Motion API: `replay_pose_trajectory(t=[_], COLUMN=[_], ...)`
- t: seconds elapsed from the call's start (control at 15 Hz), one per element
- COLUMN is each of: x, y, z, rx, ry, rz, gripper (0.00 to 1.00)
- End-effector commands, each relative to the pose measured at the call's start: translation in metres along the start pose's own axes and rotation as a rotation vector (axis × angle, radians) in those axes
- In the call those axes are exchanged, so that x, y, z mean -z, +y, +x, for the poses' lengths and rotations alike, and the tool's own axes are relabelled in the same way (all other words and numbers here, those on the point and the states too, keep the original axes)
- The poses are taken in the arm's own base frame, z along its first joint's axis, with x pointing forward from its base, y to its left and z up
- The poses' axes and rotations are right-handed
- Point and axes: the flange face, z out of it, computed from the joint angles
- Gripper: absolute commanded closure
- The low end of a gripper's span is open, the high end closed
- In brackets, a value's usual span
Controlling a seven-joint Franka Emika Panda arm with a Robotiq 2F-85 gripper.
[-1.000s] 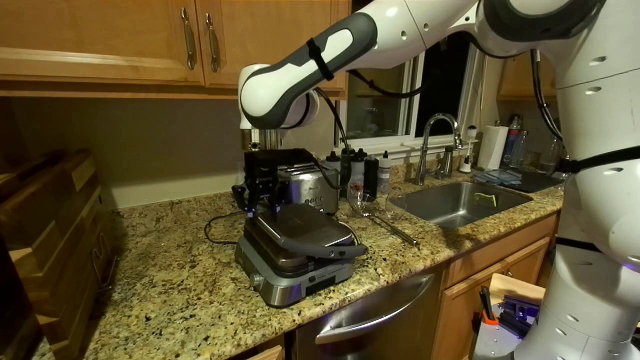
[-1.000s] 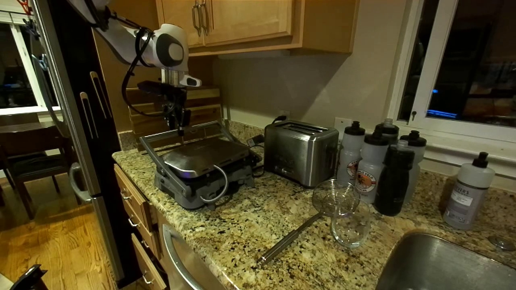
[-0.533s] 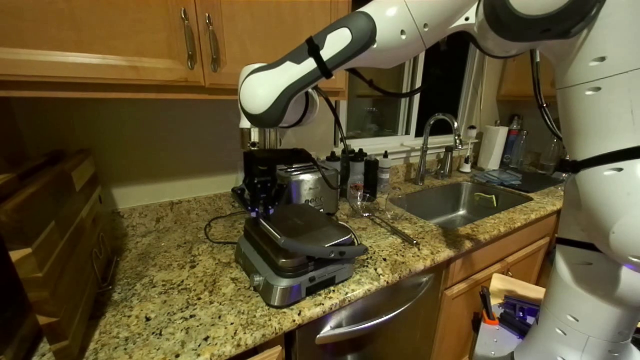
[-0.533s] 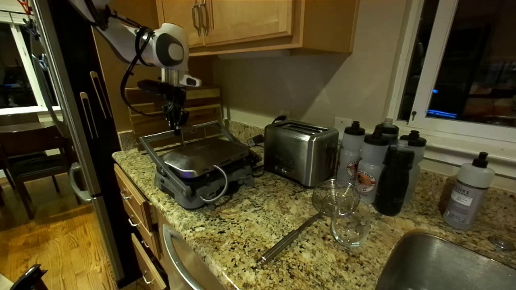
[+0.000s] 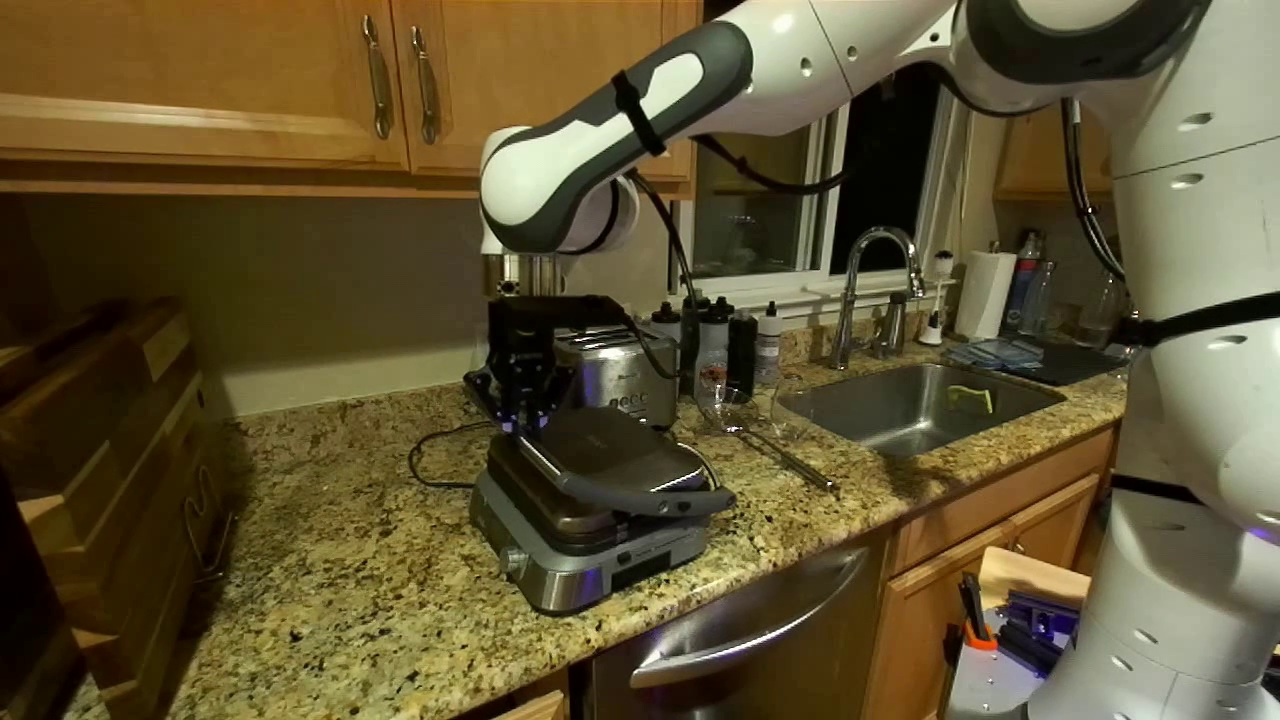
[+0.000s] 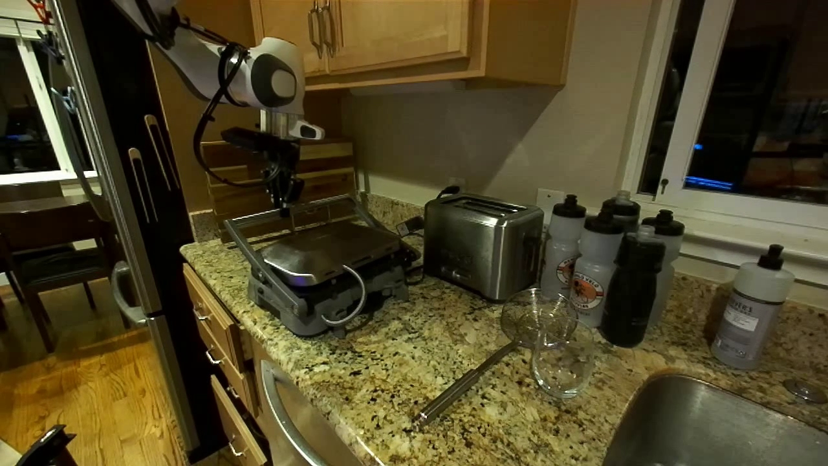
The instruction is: Open the top of the grill
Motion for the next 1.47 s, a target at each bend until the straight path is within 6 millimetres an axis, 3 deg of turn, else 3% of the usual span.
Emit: replay_pose_trajectory(t=[0.0,0.53,0.93,1.2,1.4], x=[0.027,0.061,0.126,0.158,0.176], y=[0.008,0.036,0.083,0.111,0.129], z=[-0.001,-0.007,-0.032,-0.04,-0.041], rx=[0.004,-0.009,-0.052,-0.074,-0.088], ry=[0.051,0.096,0.168,0.216,0.256], rz=[0.016,-0.007,-0.012,-0.025,-0.043], gripper=[0.87,0.88,0.88,0.88,0.99])
